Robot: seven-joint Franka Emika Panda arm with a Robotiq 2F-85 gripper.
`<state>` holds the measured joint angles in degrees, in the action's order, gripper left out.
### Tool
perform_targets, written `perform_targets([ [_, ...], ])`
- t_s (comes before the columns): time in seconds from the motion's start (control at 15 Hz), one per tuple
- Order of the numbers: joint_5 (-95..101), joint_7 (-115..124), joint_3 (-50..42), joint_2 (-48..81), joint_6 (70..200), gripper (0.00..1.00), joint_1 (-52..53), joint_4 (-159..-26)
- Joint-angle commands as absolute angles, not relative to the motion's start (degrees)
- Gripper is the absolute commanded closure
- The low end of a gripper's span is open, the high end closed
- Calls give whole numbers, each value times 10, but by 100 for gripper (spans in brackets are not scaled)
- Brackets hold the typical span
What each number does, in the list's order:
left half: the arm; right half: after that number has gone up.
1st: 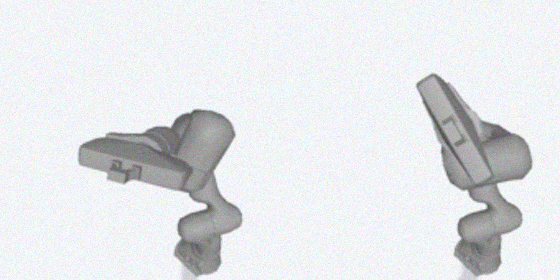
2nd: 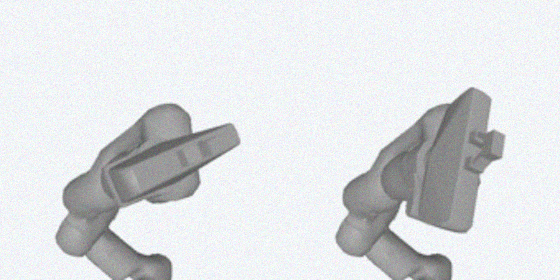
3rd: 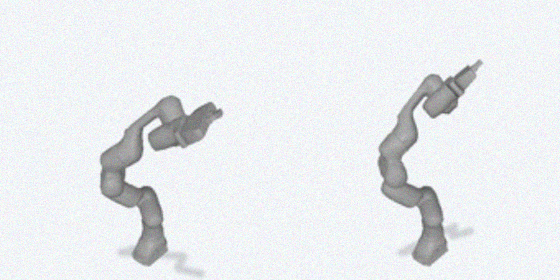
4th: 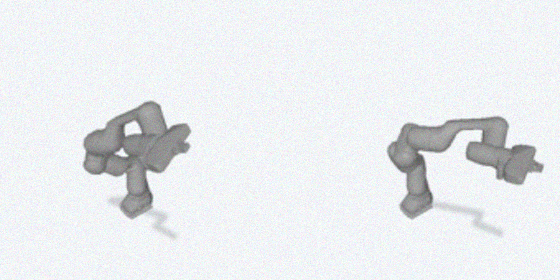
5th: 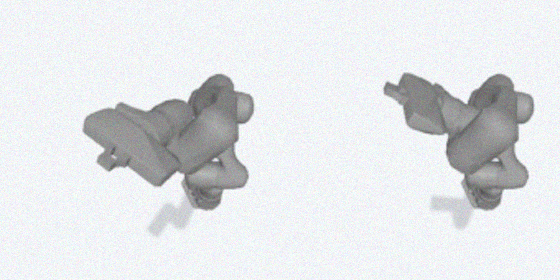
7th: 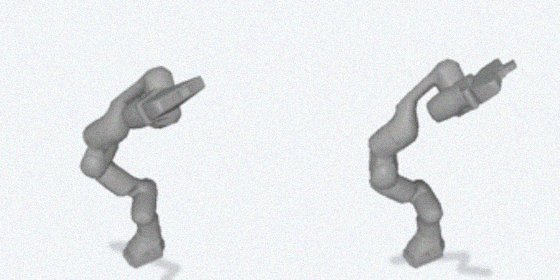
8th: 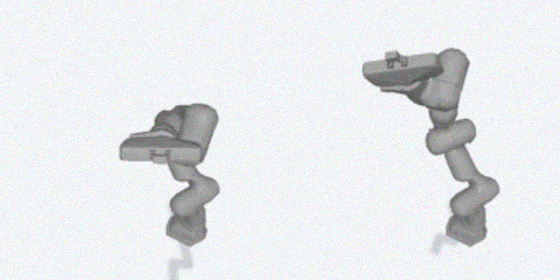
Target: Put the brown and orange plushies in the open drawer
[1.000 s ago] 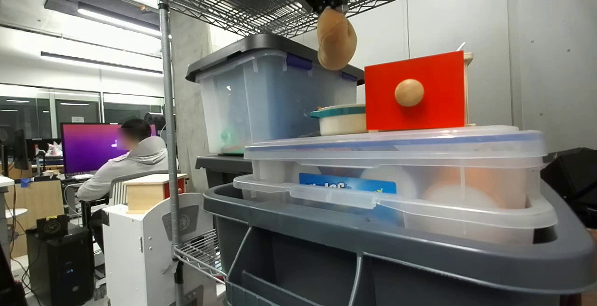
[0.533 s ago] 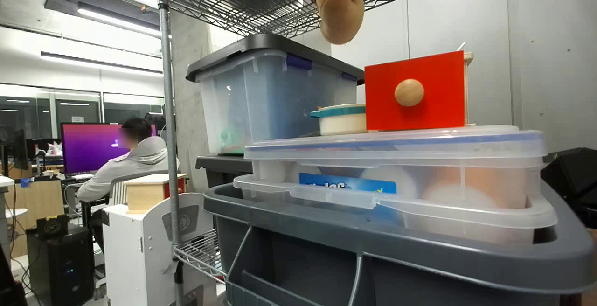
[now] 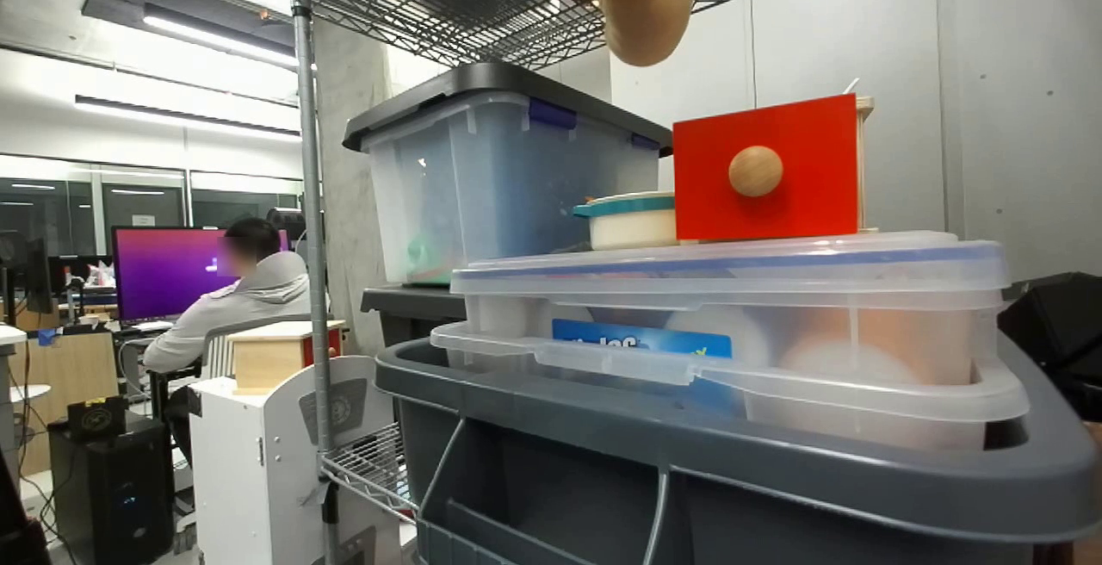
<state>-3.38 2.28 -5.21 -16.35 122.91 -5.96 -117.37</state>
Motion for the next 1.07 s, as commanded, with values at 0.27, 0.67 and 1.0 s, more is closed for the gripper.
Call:
perform_targets([
  [0.27,-17,77,-56,-162,1163,97,-79,-1150],
  [0.67,-11,168,-52,-138,1171,97,-93,-1126],
  [1.0,-13,239,-47,-128,1187,97,-91,-1130],
])
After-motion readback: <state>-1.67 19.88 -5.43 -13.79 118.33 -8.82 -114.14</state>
